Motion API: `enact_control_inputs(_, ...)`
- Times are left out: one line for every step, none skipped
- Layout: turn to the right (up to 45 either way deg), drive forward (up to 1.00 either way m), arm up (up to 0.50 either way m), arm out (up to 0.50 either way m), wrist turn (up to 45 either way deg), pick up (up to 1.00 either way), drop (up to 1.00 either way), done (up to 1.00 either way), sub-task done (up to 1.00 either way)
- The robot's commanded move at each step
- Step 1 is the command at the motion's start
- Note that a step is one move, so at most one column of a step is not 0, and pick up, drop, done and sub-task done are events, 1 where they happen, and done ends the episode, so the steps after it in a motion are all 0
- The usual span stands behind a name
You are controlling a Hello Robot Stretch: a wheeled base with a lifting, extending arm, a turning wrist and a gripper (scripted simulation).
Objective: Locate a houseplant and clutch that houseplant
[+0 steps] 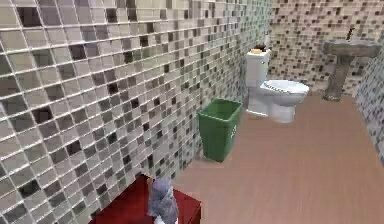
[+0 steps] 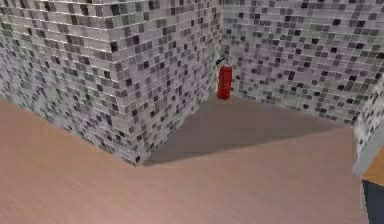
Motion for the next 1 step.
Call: enact_control_inputs(45.0,0.0,0.0,0.0,0.0,0.0,0.0,0.0,0.0)
